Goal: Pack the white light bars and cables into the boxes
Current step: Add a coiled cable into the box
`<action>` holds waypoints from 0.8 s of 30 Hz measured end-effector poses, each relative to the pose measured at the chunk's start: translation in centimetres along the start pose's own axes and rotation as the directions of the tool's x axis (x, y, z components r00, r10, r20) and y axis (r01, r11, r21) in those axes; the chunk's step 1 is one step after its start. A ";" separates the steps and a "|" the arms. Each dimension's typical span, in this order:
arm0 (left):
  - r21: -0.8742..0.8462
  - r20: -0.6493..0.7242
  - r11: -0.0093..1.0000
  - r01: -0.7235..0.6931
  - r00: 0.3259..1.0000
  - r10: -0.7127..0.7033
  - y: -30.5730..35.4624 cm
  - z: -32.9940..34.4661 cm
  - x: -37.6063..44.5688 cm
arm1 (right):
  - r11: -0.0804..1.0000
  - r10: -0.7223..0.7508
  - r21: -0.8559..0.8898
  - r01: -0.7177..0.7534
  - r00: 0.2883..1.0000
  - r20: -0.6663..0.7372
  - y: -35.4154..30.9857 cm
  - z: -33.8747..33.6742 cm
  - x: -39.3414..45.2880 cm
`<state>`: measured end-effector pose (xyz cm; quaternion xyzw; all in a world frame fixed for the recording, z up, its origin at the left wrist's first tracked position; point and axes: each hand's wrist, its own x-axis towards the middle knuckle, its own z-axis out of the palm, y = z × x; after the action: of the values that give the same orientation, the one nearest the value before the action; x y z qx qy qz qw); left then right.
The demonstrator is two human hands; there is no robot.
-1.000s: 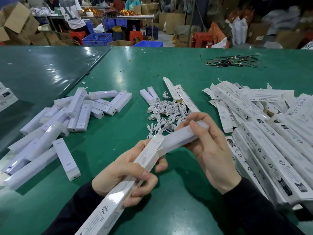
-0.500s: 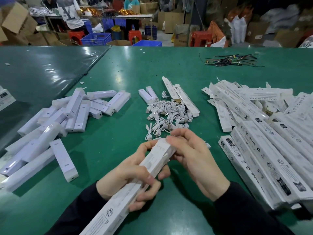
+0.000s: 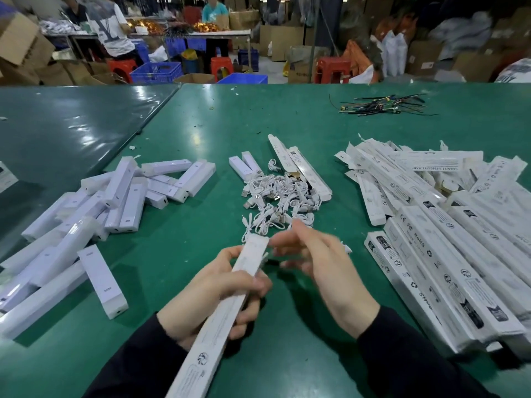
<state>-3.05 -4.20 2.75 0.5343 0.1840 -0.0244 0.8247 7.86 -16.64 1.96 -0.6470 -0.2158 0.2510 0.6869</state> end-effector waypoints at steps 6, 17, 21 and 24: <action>-0.092 -0.316 0.985 -0.147 0.942 0.111 0.3 -1.9 1.0 | 0.441 -0.392 -0.895 0.073 0.912 -0.119 0.7 -4.4 1.8; -0.242 -0.238 0.956 -0.166 0.965 0.107 0.8 -2.0 0.4 | 0.943 -0.142 -0.318 0.098 0.983 -0.117 -1.4 -3.7 1.0; -0.116 -0.215 0.957 -0.267 0.947 0.238 0.7 -1.5 0.4 | 0.917 0.200 0.329 -0.227 0.973 0.114 -1.8 -0.5 -0.2; -0.076 -0.179 0.958 -0.278 0.949 0.261 0.5 -1.2 0.3 | 0.814 0.298 0.462 -0.353 0.935 0.191 -1.0 1.0 -0.7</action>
<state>-3.01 -2.85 2.69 0.5123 0.1788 0.1427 0.8278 6.76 -16.30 3.09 -0.4645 -0.0687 0.4462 0.7619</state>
